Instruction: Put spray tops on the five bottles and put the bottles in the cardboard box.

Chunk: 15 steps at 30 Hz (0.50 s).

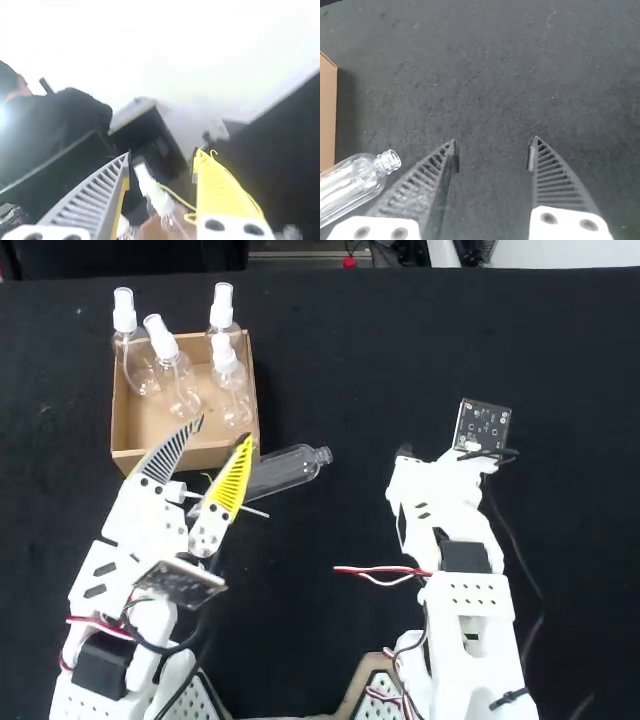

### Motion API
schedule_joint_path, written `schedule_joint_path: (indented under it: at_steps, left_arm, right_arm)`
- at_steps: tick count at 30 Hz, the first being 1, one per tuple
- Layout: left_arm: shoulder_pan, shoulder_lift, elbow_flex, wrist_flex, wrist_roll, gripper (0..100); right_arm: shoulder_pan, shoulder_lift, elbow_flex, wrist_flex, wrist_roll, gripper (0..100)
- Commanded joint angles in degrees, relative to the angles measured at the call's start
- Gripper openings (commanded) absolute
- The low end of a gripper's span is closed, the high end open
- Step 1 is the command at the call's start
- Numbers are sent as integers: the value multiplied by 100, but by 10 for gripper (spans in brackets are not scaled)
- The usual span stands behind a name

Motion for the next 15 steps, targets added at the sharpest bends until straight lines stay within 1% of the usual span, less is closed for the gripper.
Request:
schedule_joint_path:
  at_steps: [1,4,7,8,12,15]
  left_arm:
    - [22,360,-716,-536,396,197]
    - [4,1099,-1420,-677,624,197]
    - [13,2171,-2185,-624,853,197]
    - [22,2523,-2387,-466,949,197]
    - [75,3701,-2879,712,1275,197]
    - [347,4440,-3187,1697,1275,197]
  right_arm:
    - [79,-189,-22,-167,-26,223]
    - [79,-189,-22,-158,-26,223]
    - [79,-189,-22,-158,-26,223]
    - [79,-189,-22,-158,-26,223]
    - [79,-189,-22,-158,-26,223]
    - [79,-189,-22,-158,-26,223]
